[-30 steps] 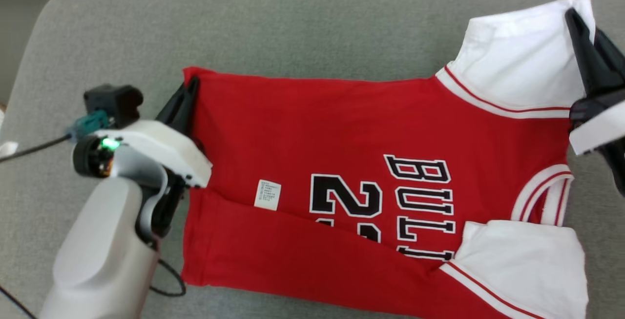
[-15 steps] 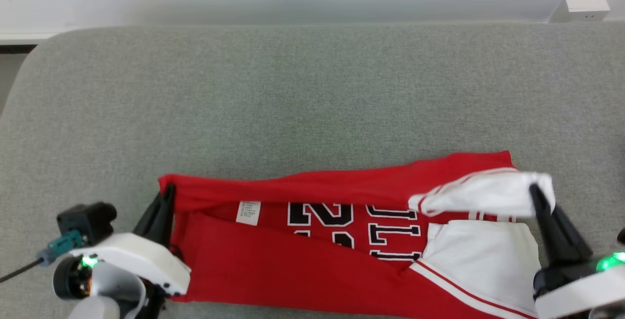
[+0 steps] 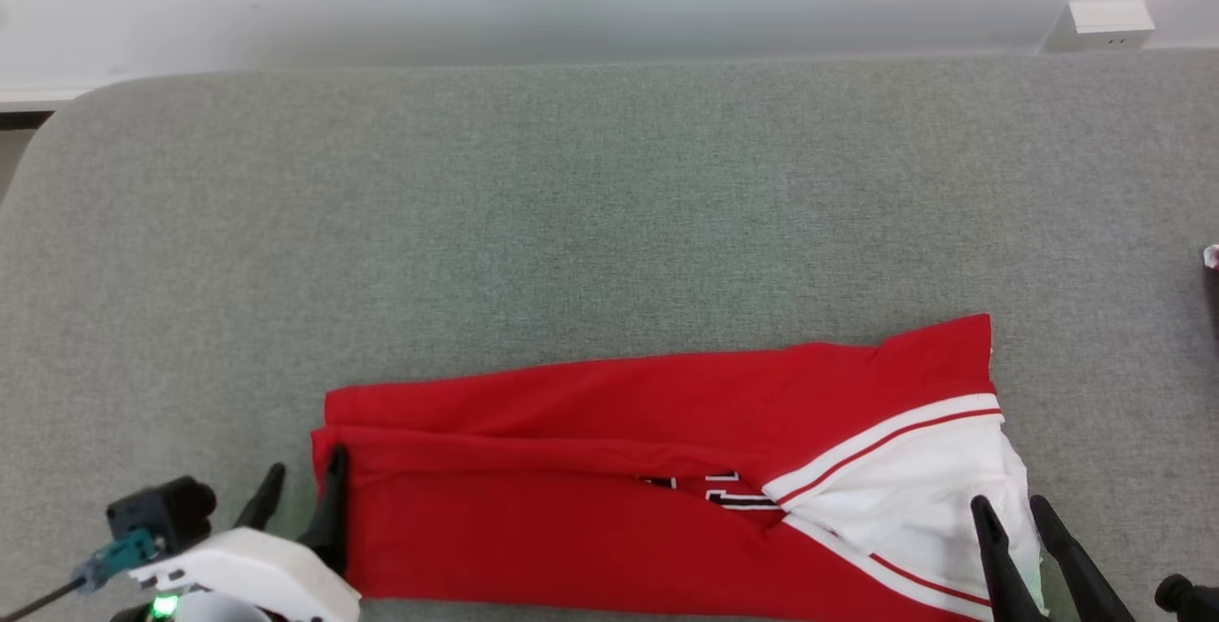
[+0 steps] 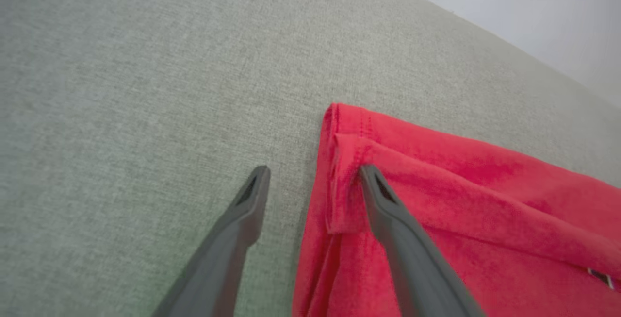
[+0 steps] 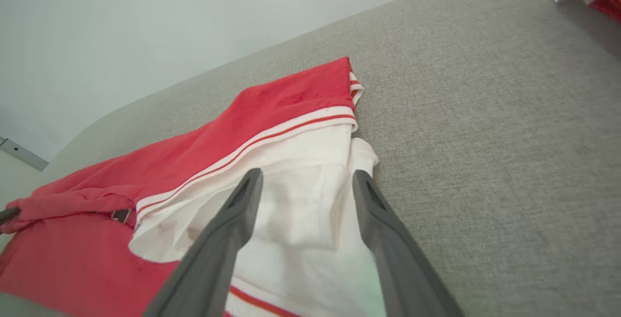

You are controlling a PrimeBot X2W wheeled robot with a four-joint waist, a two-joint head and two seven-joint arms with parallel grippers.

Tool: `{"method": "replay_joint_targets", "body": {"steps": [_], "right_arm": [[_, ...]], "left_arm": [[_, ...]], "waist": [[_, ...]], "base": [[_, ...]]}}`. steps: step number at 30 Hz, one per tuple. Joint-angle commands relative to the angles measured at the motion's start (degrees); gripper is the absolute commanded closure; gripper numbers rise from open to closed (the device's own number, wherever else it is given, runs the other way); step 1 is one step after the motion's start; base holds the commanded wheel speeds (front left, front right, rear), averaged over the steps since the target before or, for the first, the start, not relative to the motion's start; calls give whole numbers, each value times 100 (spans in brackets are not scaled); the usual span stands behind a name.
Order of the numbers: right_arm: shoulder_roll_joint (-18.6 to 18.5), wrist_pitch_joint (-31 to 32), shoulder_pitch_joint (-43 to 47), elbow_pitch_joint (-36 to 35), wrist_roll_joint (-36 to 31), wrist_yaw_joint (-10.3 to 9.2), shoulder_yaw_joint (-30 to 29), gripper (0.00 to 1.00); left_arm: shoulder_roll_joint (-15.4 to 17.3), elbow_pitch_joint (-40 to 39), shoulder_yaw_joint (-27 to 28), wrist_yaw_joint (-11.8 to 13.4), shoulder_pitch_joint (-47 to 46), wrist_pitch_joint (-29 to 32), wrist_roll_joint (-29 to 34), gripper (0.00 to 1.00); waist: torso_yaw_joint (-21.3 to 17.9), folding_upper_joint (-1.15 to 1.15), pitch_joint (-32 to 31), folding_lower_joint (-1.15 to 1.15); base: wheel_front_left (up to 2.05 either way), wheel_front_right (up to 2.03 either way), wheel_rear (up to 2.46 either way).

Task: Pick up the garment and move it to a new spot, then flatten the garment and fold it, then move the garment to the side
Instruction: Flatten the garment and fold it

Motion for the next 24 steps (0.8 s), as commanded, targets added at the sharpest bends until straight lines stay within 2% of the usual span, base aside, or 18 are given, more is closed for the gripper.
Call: {"method": "replay_joint_targets", "body": {"steps": [1,7,11,18,24], "right_arm": [[9,-68,138,-160,-125,-14,-16,0],[18,-172,316,-940,-695,-14,-323,0],[82,-43,129,-1415,-1157,-14,-658,0],[98,330,-244,-1605,-1521,-14,-858,0],[164,447,-201,-1537,-1562,-14,-897,0]], "left_arm": [[-13,-5,86,19,148,-197,-56,0],[-1,-541,250,387,393,-1089,509,0],[92,-990,79,679,325,-1393,1130,0],[219,-1389,-360,835,176,-1236,1775,0],[209,-1331,-505,881,143,-1118,1850,0]], "waist": [[-26,0,-34,1],[-76,0,-131,1],[-63,0,-211,1],[-39,0,-336,1],[19,0,-392,1]], "base": [[0,0,0],[0,0,0],[0,0,0],[0,0,0],[0,0,0]]}}
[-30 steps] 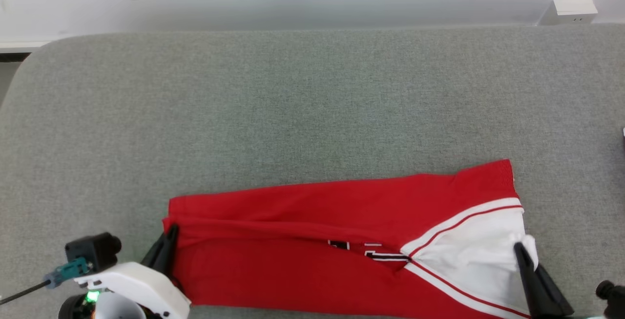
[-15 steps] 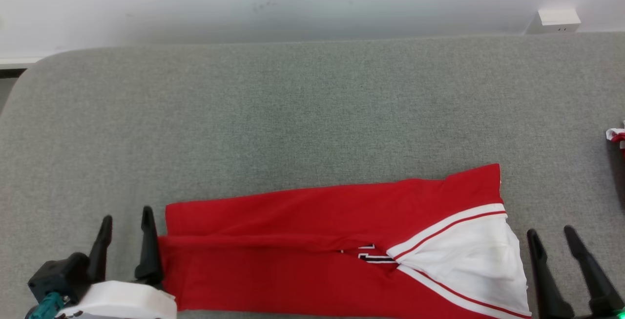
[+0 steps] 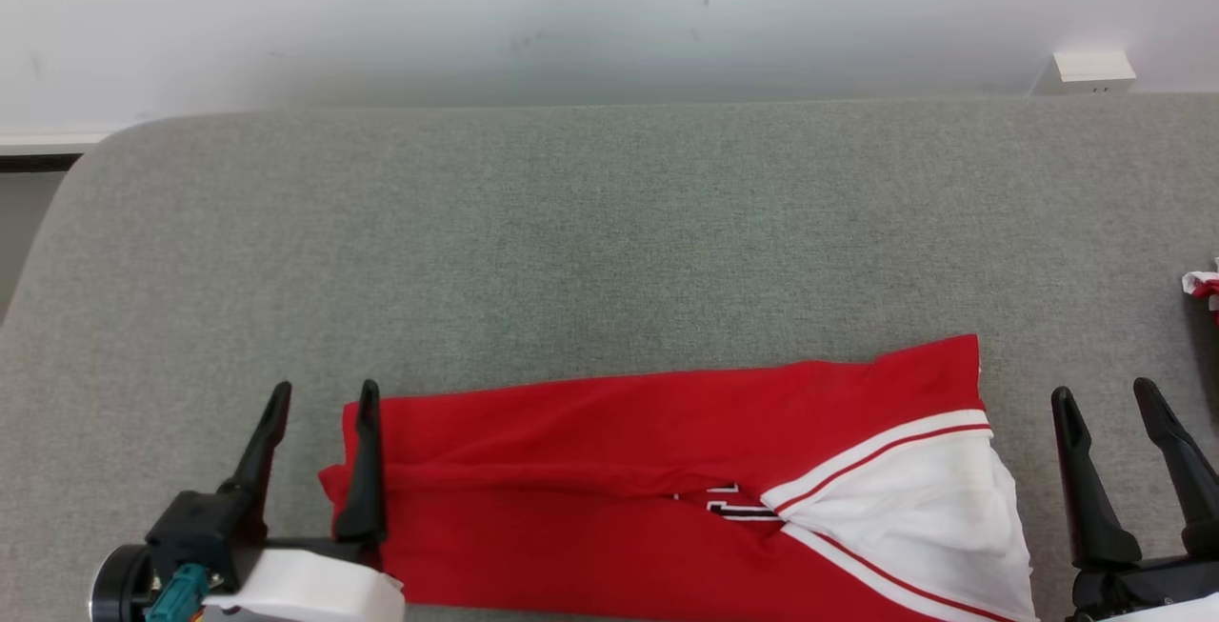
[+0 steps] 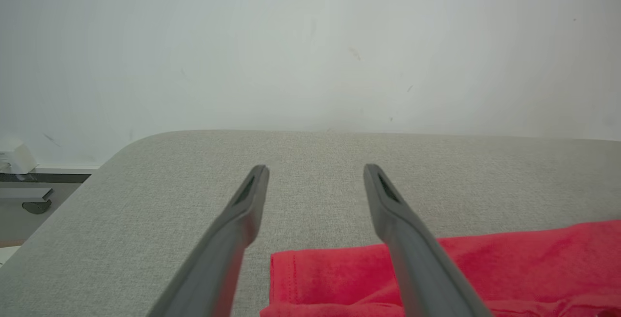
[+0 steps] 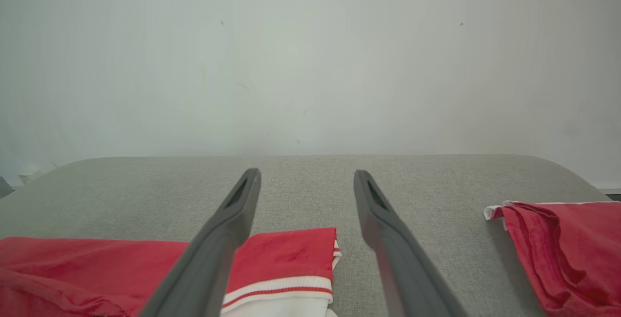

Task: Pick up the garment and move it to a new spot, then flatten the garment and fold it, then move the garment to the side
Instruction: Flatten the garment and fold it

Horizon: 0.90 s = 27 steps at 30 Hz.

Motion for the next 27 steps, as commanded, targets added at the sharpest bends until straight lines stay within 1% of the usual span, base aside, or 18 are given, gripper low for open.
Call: {"method": "replay_joint_targets", "body": {"steps": [1,9,12,17,22,24,27], "right_arm": [[10,1,16,29,-34,-14,-20,0],[-24,21,35,154,46,-14,-55,0],[-67,57,47,425,71,-14,-112,0],[-206,-6,-93,1404,179,-14,47,0],[-196,-106,-401,2565,397,-14,331,0],[-212,37,-452,3018,456,-14,435,0],[-168,272,-445,3396,641,-14,716,0]], "left_arm": [[15,13,10,-2,-57,-5,6,0],[-44,16,15,-18,-110,-113,-92,0],[-96,-11,-5,-29,-175,-219,-104,0],[-179,-9,-94,-70,-312,-328,-71,0],[-229,62,-134,-77,-391,-382,-80,0],[-246,92,-147,-90,-407,-401,-94,0],[-258,121,-148,-95,-427,-413,-125,0]], "waist": [[10,0,-8,0],[109,0,-11,0],[224,0,29,0],[419,0,134,0],[495,0,208,0],[519,0,221,0],[536,0,223,0]], "base": [[0,0,0],[0,0,0],[0,0,0],[0,0,0],[0,0,0],[0,0,0],[0,0,0]]}}
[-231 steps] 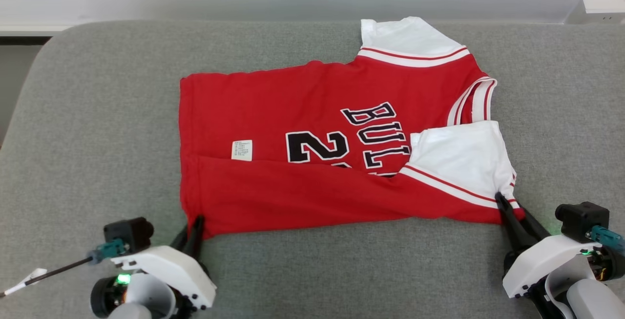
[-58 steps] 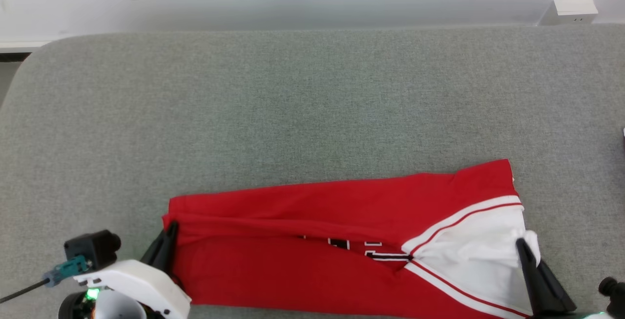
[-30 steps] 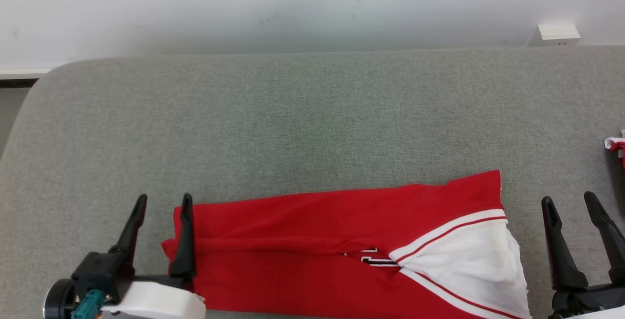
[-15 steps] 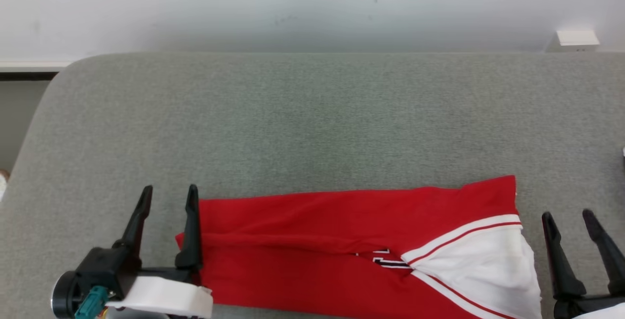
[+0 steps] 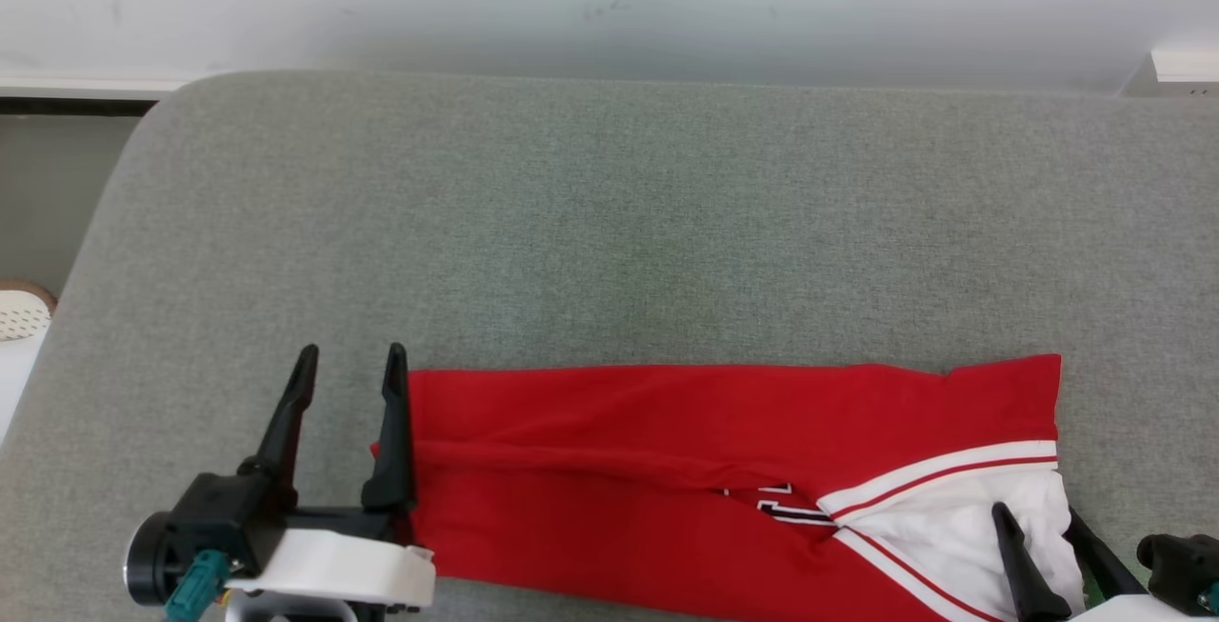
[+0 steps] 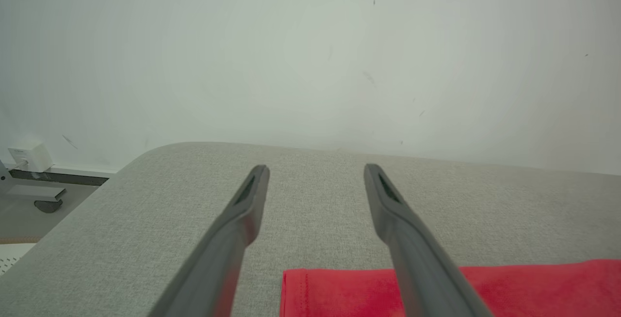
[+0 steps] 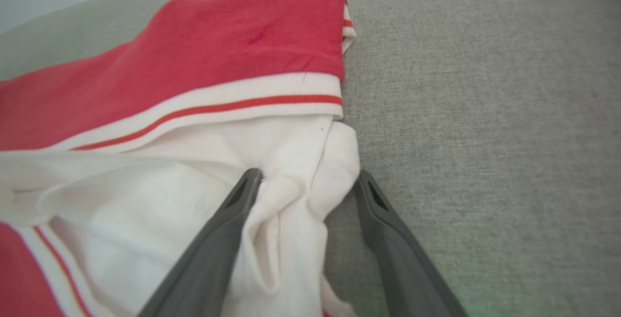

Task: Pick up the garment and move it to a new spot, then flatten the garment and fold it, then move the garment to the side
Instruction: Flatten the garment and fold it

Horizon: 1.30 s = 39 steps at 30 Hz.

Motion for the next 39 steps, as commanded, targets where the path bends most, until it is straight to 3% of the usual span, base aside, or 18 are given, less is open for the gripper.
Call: {"method": "replay_joint_targets", "body": {"steps": [1,2,3,5,15,27,32,39], "right_arm": [[40,293,113,267,83,-6,260,0],[56,365,120,276,163,1,396,0],[51,461,129,271,247,18,532,12],[31,536,82,203,354,26,689,100],[-285,-25,-177,-446,416,1,436,100],[-517,181,293,-1255,70,-10,-827,100],[-413,687,60,-1990,-175,-9,-478,100],[-100,1386,-550,-2693,-100,-9,962,100]], "left_arm": [[14,24,32,-11,-45,-23,-89,0],[16,32,38,-7,-40,-39,-101,0],[20,30,42,1,-32,-50,-108,0],[32,12,49,14,-20,-55,-109,0],[54,-46,66,39,-33,-74,-114,0],[104,-95,138,103,116,-108,-157,0],[94,-76,108,78,109,-94,-190,0],[69,-15,-2,21,59,-54,-214,0]], "waist": [[-8,0,2,0],[-19,0,0,0],[-32,0,1,0],[-62,0,4,0],[-103,0,-29,0],[-293,0,-131,0],[-366,0,-212,0],[-278,0,-342,0]], "base": [[0,0,0],[0,0,0],[0,0,0],[0,0,0],[0,0,0],[0,0,0],[0,0,0],[0,0,0]]}}
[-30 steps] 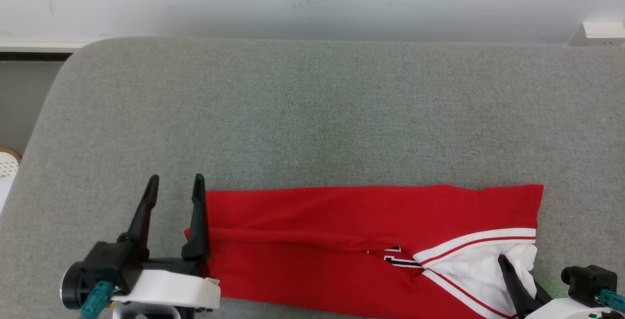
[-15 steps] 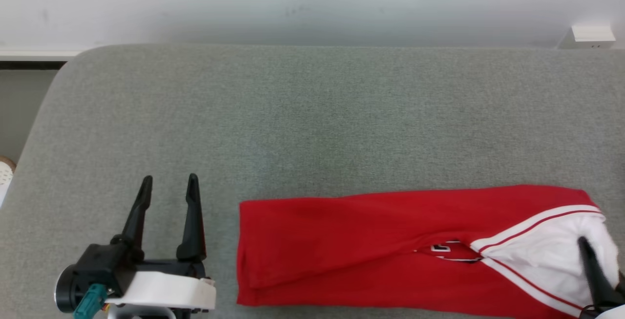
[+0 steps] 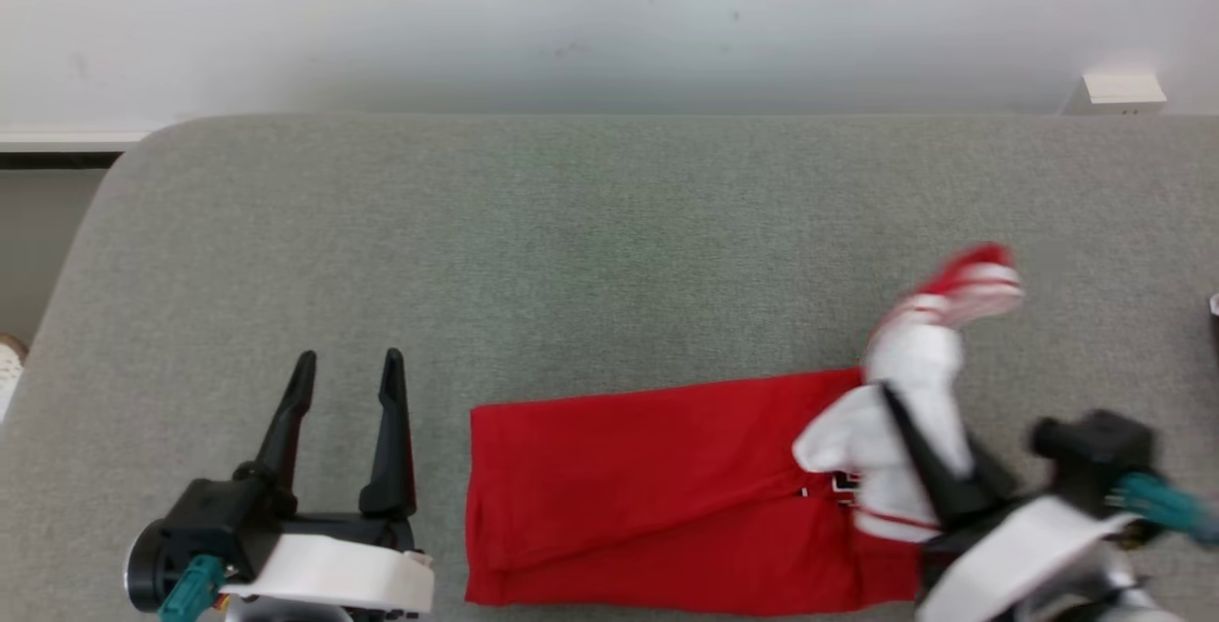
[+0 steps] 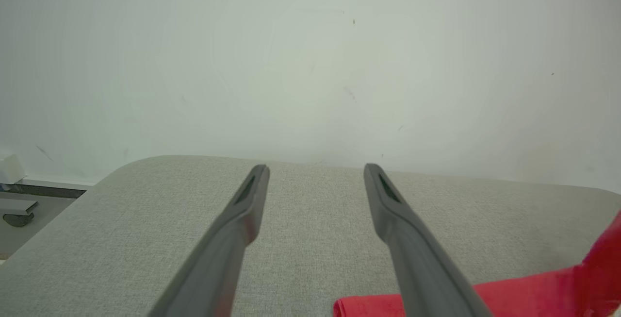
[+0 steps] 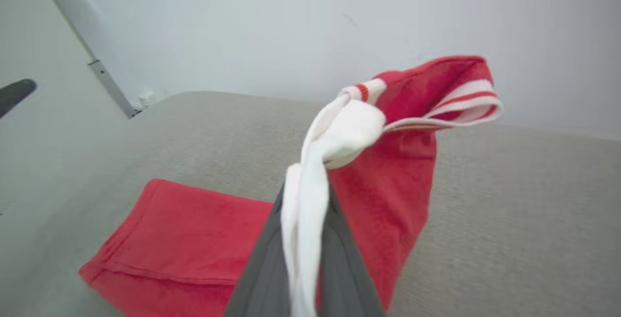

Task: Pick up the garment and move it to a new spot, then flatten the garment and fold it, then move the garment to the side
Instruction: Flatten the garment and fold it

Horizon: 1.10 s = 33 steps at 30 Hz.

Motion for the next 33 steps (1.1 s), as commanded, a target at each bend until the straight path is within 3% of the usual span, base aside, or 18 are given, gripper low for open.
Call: {"method": "replay_joint_targets", "body": {"steps": [1,9,20,21,22,28,33], "right_arm": [[116,55,-198,39,110,-4,342,100],[753,-147,-841,1079,471,-4,1750,100],[889,-1072,-1599,2412,1342,-3,2933,99],[875,-1143,-1705,2532,1369,-3,3007,36],[870,-1196,-1765,2613,1525,-3,3119,0],[879,-1896,-2193,2739,1780,-2,3446,0],[699,-2592,-2441,2635,1361,-2,3099,0]], "left_arm": [[5,30,-27,-39,-20,10,-24,0],[-137,190,-209,-144,-189,-55,-61,0],[-271,490,-324,-272,-404,-171,-83,0],[-275,510,-326,-280,-420,-171,-82,0],[-275,529,-333,-286,-430,-178,-76,0],[-269,574,-312,-263,-493,-219,-58,0],[-229,556,-277,-235,-468,-227,-43,0]], "waist": [[96,0,-31,0],[509,0,81,0],[706,0,323,0],[698,0,334,0],[692,0,344,0],[592,0,401,0],[466,0,395,0]], "base": [[0,0,0],[0,0,0],[0,0,0],[0,0,0],[0,0,0],[0,0,0],[0,0,0]]}}
